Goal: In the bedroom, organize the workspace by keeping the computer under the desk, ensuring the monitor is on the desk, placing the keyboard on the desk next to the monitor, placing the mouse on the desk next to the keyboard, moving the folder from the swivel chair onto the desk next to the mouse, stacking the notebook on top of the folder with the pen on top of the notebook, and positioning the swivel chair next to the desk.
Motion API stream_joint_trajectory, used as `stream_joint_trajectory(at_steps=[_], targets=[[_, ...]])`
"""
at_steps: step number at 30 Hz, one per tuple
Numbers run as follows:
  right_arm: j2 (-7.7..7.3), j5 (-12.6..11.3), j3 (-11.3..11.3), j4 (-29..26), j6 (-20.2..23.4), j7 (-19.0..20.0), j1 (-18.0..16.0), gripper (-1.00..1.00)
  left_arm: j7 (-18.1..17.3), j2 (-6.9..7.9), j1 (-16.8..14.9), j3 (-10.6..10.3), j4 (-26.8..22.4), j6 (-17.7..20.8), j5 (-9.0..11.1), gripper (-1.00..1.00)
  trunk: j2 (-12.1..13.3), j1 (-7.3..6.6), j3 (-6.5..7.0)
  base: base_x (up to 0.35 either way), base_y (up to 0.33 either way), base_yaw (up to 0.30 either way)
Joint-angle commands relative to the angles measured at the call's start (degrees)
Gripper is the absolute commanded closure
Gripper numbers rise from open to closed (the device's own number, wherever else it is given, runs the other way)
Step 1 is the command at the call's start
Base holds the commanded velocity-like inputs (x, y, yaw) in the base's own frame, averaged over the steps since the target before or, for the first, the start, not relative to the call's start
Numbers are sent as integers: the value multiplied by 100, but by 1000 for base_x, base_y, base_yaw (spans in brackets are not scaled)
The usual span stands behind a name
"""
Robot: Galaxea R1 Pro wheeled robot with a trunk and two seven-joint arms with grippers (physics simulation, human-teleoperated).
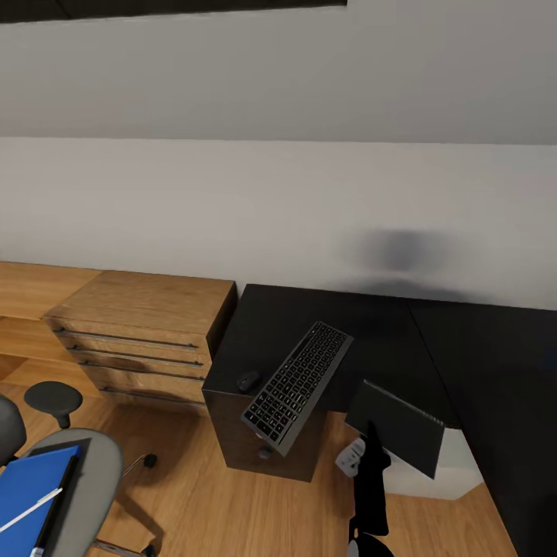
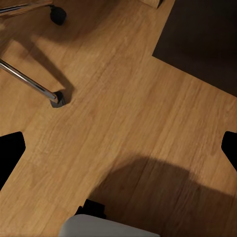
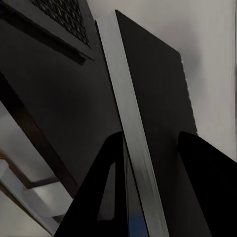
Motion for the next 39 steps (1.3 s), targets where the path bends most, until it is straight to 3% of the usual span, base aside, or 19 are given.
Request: stream_joint_trajectory(at_steps=[1, 16, 21, 39], targets=[[-3, 32, 7, 4, -3, -50, -4, 100, -58, -1, -3, 17, 4, -9, 56, -100, -4, 0, -5, 0, 0, 0], [-87, 70, 39, 11, -345, -151, -4, 100, -61, -1, -3, 17, 4, -9, 54, -100, -4, 0, -5, 0, 0, 0], [-150, 209, 51, 20, -426, -152, -4, 100, -65, 5, -3, 16, 4, -9, 48, -100, -4, 0, -5, 63, 0, 0], [-174, 273, 58, 82, -509, -47, -4, 100, -58, 8, -3, 13, 4, -9, 47, -100, -4, 0, -5, 69, 0, 0]])
